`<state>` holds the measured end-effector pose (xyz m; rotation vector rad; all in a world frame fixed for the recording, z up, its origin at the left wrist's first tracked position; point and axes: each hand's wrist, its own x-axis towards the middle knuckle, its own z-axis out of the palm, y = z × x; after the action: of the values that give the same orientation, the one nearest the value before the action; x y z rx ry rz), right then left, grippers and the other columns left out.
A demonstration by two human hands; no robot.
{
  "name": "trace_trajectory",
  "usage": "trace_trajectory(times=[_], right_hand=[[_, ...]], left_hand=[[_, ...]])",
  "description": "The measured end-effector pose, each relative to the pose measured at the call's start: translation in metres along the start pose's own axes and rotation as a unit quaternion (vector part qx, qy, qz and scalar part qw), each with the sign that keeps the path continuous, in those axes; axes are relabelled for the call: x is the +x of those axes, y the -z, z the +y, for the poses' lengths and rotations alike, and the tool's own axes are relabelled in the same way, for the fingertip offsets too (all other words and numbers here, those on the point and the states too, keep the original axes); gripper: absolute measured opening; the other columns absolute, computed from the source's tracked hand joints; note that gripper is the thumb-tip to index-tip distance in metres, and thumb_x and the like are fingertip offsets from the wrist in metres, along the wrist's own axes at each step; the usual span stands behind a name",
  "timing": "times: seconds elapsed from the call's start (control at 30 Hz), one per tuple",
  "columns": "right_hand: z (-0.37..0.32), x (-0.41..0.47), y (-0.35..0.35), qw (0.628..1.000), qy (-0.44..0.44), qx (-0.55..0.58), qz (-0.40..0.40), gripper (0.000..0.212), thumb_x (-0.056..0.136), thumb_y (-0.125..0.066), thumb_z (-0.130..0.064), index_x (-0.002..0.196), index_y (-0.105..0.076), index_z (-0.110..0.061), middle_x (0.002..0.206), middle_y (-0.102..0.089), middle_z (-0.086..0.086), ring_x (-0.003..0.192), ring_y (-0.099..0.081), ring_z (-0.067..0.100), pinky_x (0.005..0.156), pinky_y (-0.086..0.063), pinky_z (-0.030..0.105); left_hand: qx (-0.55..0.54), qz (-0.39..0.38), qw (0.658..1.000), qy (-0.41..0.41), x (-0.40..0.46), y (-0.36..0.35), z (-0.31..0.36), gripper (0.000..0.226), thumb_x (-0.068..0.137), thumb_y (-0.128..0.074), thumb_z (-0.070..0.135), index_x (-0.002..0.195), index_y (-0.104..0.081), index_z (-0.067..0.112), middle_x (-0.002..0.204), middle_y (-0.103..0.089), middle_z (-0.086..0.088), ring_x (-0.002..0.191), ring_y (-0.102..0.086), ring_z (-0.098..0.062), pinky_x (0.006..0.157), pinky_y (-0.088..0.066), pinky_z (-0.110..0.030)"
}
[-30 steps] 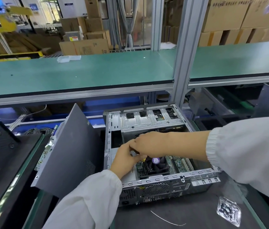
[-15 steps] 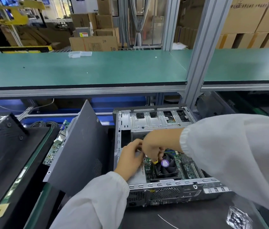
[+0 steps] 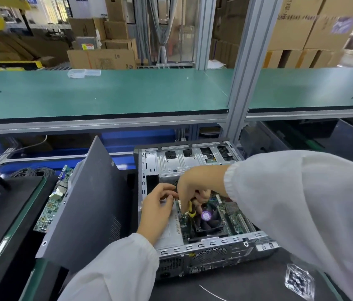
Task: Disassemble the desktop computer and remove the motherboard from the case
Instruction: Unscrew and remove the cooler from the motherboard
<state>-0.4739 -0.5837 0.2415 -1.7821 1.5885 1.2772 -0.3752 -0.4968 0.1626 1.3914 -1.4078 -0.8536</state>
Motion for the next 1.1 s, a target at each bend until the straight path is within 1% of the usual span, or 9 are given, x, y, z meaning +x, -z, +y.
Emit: trace_trajectory(times=[0.17,0.3,0.43,0.6,0.67,0.77,0.87,0.97,1.1], right_hand=[[-0.009,-0.009,-0.016,0.995,0.049,-0.084,0.005,0.034,0.101,-0.039,-0.024,0.080,-0.057,-0.005,0.059,-0.041,-0.001,0.038,-0.036,0.011,0.043,-0.029,0.019],[-0.019,-0.021,-0.047,0.871,0.194,-0.350,0.284,0.014,0.093,-0.053,-0.015,0.099,-0.065,-0.017,0.088,-0.061,-0.010,0.075,-0.056,0.013,0.060,-0.040,0.026],[-0.007,-0.028,-0.061,0.742,0.243,-0.485,0.393,0.023,0.092,-0.050,-0.013,0.106,-0.067,-0.021,0.103,-0.068,-0.006,0.096,-0.063,0.016,0.067,-0.038,0.027],[-0.006,-0.032,-0.050,0.882,0.156,-0.282,0.345,0.015,0.092,-0.055,-0.017,0.105,-0.064,-0.016,0.103,-0.064,-0.002,0.090,-0.060,0.022,0.064,-0.040,0.030],[-0.001,-0.038,-0.039,0.943,0.143,-0.134,0.269,0.017,0.094,-0.055,-0.022,0.082,-0.058,-0.012,0.070,-0.061,-0.002,0.069,-0.055,0.020,0.055,-0.042,0.024],[0.007,-0.046,-0.025,0.968,0.138,0.001,0.210,0.015,0.095,-0.053,-0.014,0.090,-0.062,-0.003,0.053,-0.050,0.000,0.048,-0.044,0.012,0.027,-0.033,0.014],[-0.003,-0.039,-0.030,0.964,0.151,-0.143,0.167,0.021,0.097,-0.048,-0.013,0.085,-0.063,-0.006,0.049,-0.057,-0.007,0.054,-0.054,0.010,0.053,-0.044,0.019],[-0.020,-0.027,-0.049,0.905,0.169,-0.281,0.271,0.023,0.094,-0.050,-0.011,0.112,-0.064,-0.014,0.091,-0.062,-0.007,0.095,-0.060,0.020,0.064,-0.038,0.030],[-0.007,-0.026,-0.065,0.735,0.252,-0.514,0.364,0.027,0.095,-0.042,-0.007,0.104,-0.062,-0.024,0.111,-0.065,-0.004,0.099,-0.060,0.014,0.052,-0.027,0.021]], left_hand=[[-0.010,-0.027,1.000,-0.004,0.001,-0.002,-0.001,0.026,0.091,-0.054,-0.003,0.096,-0.064,0.020,0.085,-0.071,0.010,0.086,-0.065,-0.004,0.075,-0.051,-0.019],[-0.028,-0.033,0.999,0.002,0.001,-0.004,-0.002,0.035,0.085,-0.054,-0.013,0.095,-0.065,0.018,0.088,-0.071,0.003,0.080,-0.064,0.003,0.065,-0.050,-0.011],[-0.029,-0.031,0.999,-0.006,0.001,-0.004,-0.001,0.040,0.082,-0.050,-0.018,0.093,-0.065,0.018,0.087,-0.070,0.002,0.078,-0.063,0.005,0.062,-0.049,-0.008],[-0.003,-0.039,0.999,-0.024,0.001,-0.003,-0.003,0.039,0.086,-0.054,-0.011,0.092,-0.063,0.027,0.085,-0.071,0.012,0.083,-0.064,0.006,0.068,-0.048,-0.007],[0.002,-0.041,0.999,-0.026,0.002,-0.003,-0.005,0.036,0.089,-0.053,-0.008,0.093,-0.063,0.026,0.083,-0.071,0.015,0.084,-0.064,0.006,0.070,-0.047,-0.006],[0.005,-0.044,0.999,-0.022,0.001,-0.002,-0.006,0.032,0.091,-0.051,-0.008,0.094,-0.063,0.022,0.083,-0.071,0.014,0.086,-0.065,0.002,0.073,-0.047,-0.009],[0.001,-0.044,0.999,-0.017,0.001,-0.002,-0.005,0.031,0.090,-0.053,-0.008,0.096,-0.063,0.020,0.086,-0.071,0.009,0.086,-0.065,0.000,0.072,-0.048,-0.011],[-0.007,-0.040,0.999,-0.014,0.001,-0.002,-0.004,0.035,0.084,-0.056,-0.013,0.094,-0.064,0.020,0.087,-0.071,0.004,0.083,-0.065,-0.001,0.069,-0.049,-0.014],[0.002,-0.028,1.000,-0.009,0.002,-0.002,-0.004,0.028,0.088,-0.052,-0.009,0.100,-0.064,0.013,0.087,-0.071,0.001,0.087,-0.065,-0.005,0.077,-0.050,-0.019]])
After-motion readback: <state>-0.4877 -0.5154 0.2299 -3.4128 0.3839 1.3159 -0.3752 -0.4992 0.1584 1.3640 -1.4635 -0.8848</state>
